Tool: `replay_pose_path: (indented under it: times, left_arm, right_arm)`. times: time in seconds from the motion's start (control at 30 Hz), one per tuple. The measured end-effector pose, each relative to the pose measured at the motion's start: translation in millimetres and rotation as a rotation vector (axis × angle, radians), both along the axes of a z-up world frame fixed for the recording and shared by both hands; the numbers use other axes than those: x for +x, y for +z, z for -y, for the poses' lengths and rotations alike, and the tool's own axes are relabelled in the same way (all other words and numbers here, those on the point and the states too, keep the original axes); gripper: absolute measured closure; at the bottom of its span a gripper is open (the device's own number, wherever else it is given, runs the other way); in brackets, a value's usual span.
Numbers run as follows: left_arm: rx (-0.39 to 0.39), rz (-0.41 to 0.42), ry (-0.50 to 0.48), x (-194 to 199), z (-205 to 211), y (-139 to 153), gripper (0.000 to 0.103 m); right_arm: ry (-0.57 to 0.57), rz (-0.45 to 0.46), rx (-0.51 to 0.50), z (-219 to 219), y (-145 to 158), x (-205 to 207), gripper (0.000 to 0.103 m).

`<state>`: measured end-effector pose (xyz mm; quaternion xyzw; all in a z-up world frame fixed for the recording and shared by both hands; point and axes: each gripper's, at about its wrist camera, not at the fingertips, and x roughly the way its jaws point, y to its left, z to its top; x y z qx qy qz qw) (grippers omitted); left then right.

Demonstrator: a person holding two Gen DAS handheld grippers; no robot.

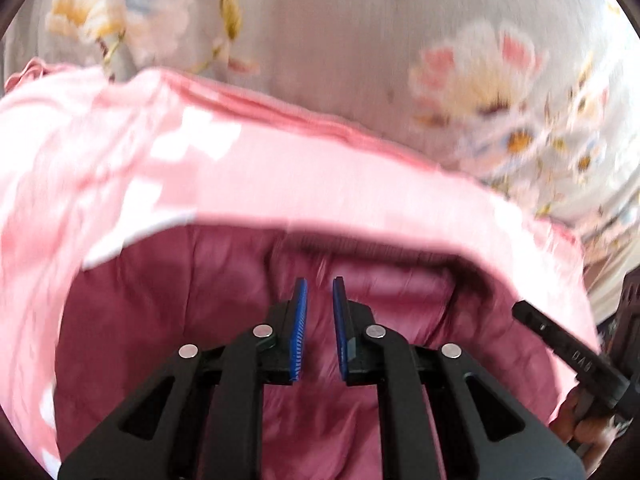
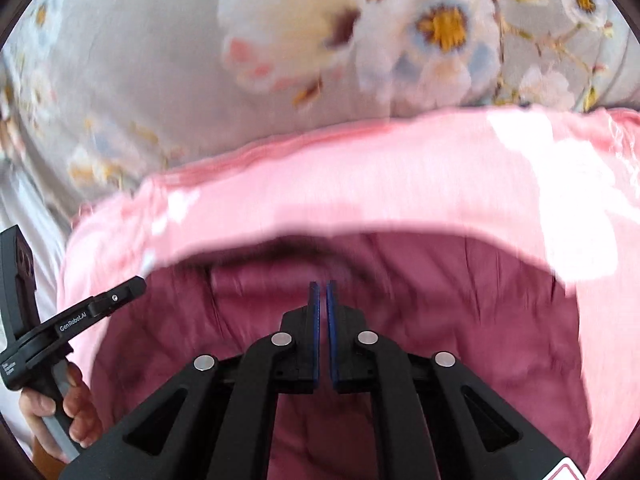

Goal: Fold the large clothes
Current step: 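Lower the folded hem onto the collar area with both grippers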

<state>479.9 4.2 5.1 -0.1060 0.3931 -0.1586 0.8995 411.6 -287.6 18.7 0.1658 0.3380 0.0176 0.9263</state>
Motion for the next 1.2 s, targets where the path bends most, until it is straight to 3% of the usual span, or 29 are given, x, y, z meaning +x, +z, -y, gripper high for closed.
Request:
replay_pose_path:
  times: [0.13,0.27,0.43,0.53,0.63,0.67,0.77,0.8,0.9,0.97,1.07,1.2]
  left_arm:
    - [-0.05,-0.052,0.021,41.6,8.1,8.4,0.085]
    - [-0.107,-0.161,0.073,75.3,5.2,-18.6,0.086]
    - [-0.096,-0.216,0.055,73.9,2.4,-49.9,0.087]
    - [-0.093,-0.192,0.03,61.1,0.0,-49.2,0.087]
    - [-0.186,-0.14,0.004,43.4,-10.7,-33.0,0.077]
    - [-0.217,-0.139,-0.006,38.6,-12.8,-28.7,0.068]
    - [-0.261,-0.161,-0.023,38.1,-6.7,-23.2,0.06]
    - [-0.261,-0.177,-0.026,42.4,-1.5,-23.3,0.053]
    - [-0.251,-0.237,0.006,57.7,8.7,-31.5,0.05]
    - [-0.225,-0.285,0.06,67.8,12.1,-40.6,0.056]
    - [-0.113,-0.319,0.082,71.2,17.4,-51.8,0.095]
    - [-0.008,-0.336,0.051,64.8,22.6,-67.3,0.103]
  right_arm:
    - [-0.02,0.001,0.074,2.6,5.8,35.5,0.097]
    - [-0.018,-0.034,0.103,-0.2,-10.3,57.5,0.097]
    - [0.016,-0.08,0.048,-7.5,-30.0,57.1,0.097]
    - [0.037,-0.056,0.094,-1.4,-28.5,41.0,0.093]
    - [0.06,-0.029,0.177,6.6,-23.0,26.2,0.077]
    - [0.063,-0.032,0.213,9.4,-23.7,22.8,0.071]
    - [0.042,-0.063,0.287,15.2,-30.8,30.7,0.066]
    - [0.024,-0.071,0.301,17.5,-32.6,34.9,0.065]
    - [-0.025,-0.091,0.369,28.0,-39.7,47.6,0.064]
    - [-0.047,-0.114,0.338,29.9,-43.3,56.1,0.077]
    - [-0.045,-0.158,0.235,25.6,-48.9,61.1,0.095]
    - [-0.021,-0.227,0.137,18.7,-68.8,57.4,0.1]
